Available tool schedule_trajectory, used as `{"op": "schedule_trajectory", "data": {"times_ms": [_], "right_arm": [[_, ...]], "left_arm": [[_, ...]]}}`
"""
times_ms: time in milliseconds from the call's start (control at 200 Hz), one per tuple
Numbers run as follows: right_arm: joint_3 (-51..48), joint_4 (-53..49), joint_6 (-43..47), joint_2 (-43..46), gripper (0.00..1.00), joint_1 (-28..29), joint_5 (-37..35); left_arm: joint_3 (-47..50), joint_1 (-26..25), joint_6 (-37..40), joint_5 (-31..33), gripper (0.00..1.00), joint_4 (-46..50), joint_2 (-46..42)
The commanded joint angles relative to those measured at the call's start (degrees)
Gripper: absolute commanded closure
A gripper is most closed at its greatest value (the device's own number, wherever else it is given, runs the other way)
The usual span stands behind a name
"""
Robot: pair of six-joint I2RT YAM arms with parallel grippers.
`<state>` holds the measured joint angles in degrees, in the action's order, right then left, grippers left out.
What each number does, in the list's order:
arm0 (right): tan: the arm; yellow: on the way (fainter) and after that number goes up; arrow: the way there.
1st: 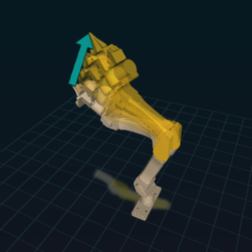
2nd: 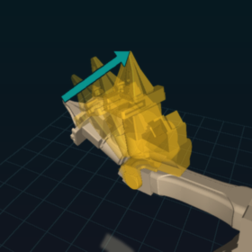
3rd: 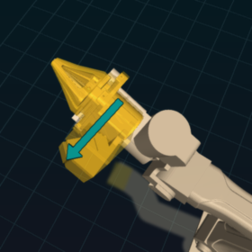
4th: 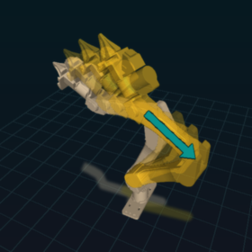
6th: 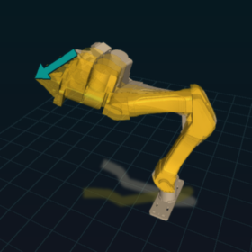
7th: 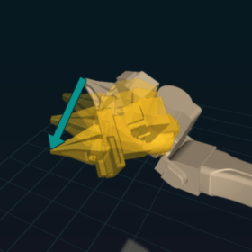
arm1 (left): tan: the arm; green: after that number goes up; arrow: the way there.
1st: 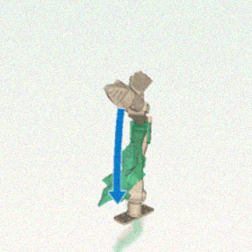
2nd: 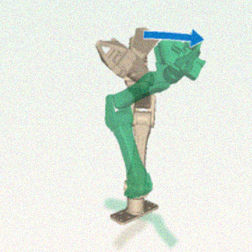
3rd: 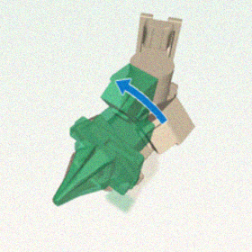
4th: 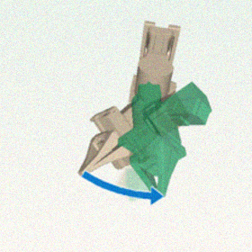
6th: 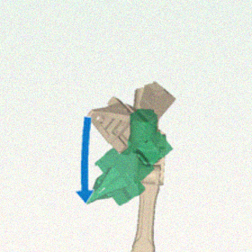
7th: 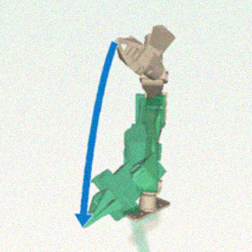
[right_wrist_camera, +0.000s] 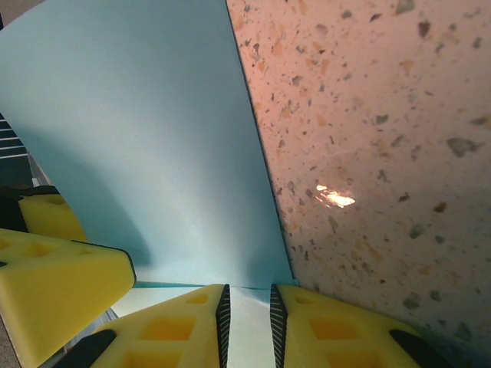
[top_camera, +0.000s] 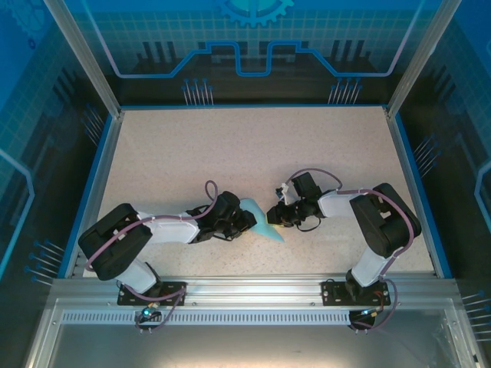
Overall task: Fold a paper plane with a square sheet of paper (pick it up from the middle)
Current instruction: Fold the wing for the fifth time at the center of the table.
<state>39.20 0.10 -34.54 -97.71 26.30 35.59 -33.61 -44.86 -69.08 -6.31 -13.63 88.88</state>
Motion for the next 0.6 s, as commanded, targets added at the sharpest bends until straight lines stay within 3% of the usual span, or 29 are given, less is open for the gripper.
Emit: {"op": "schedule_trajectory", "data": {"times_ms": [0, 435, 595], "right_arm": [[-1.57, 1.25, 0.71, -1.95, 0.75, -0.07, -4.23], [-1.85, 1.23, 0.33, -0.83, 0.75, -0.01, -4.34], [-2.17, 0.92, 1.11, 1.34, 0.74, -0.03, -4.64]], "left_arm": [[-0.89, -0.29, 0.81, 0.38, 0.68, -0.11, 0.05], [-1.86, -0.31, 1.12, 0.30, 0.81, -0.52, 1.03], [-3.44, -0.01, 2.77, 0.14, 0.93, 1.91, 1.29]]}}
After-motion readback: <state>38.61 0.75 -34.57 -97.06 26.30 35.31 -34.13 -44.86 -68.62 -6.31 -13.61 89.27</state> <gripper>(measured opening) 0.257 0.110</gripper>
